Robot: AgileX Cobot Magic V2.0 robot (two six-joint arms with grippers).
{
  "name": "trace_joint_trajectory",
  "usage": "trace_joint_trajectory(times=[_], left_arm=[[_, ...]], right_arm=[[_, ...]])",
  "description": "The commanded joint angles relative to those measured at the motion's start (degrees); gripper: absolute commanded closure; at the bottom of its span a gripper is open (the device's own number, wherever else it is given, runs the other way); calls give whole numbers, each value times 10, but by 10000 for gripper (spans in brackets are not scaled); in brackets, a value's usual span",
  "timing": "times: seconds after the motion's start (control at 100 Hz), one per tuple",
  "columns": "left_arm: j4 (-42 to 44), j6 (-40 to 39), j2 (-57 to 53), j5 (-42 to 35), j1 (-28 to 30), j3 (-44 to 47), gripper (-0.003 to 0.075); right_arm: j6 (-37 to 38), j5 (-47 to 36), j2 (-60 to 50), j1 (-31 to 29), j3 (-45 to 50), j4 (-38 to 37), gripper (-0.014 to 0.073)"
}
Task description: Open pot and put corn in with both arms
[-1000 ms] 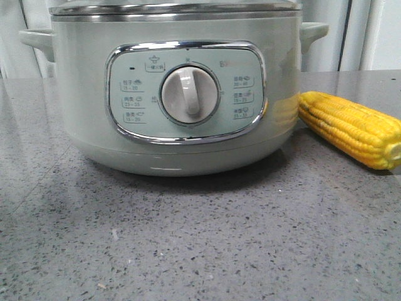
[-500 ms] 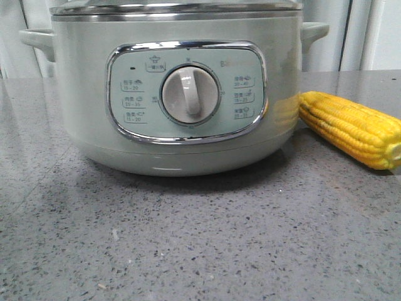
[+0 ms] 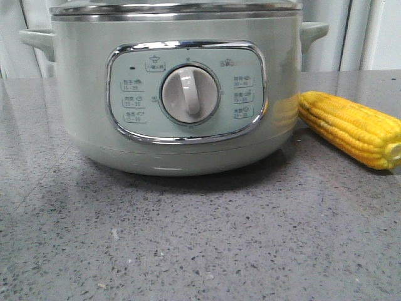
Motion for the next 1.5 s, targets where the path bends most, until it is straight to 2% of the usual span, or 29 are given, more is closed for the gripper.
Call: trace_joint_trajectory(times=[0.0, 0.02, 0.2, 0.51, 0.58, 0.69, 0.74, 0.86, 0.98, 1.2, 1.32, 1.42, 1.49], left_arm=[[-1, 1, -14, -25, -3, -16, 720], [-1, 1, -14, -25, -3, -16, 741], [-1, 1, -14, -25, -3, -16, 741], [-1, 1, -15, -25, -3, -16, 741], [3, 1, -25, -25, -3, -16, 741], [35, 9, -51, -25, -3, -17, 741], [41, 9, -66, -26, -3, -18, 741], [41, 12, -106, -27, -3, -31, 741], [56, 71, -155, -28, -3, -55, 741], [56, 73, -242, -7, 0, -81, 741], [56, 74, -292, 60, 29, -81, 741], [56, 77, -331, 158, 89, -81, 741], [56, 77, -356, 194, 138, -70, 741]], right_arm=[[-8, -33, 47, 29, -44, 4, 271], [-8, -33, 59, 36, -51, 4, 270], [-8, -4, 180, 75, -113, 7, 270], [-8, 45, 346, 80, -202, 10, 275], [-8, 70, 371, 80, -208, 10, 344], [-8, 91, 390, 80, -208, 10, 573], [-8, 95, 391, 80, -208, 6, 667], [-8, 95, 382, 80, -208, 5, 657], [-8, 94, 360, 80, -208, 2, 657], [-6, 126, 283, 80, -208, 1, 657], [1, 165, 220, 79, -208, -3, 657], [1, 208, 165, 79, -208, -3, 657], [1, 239, 130, 79, -215, -3, 657]])
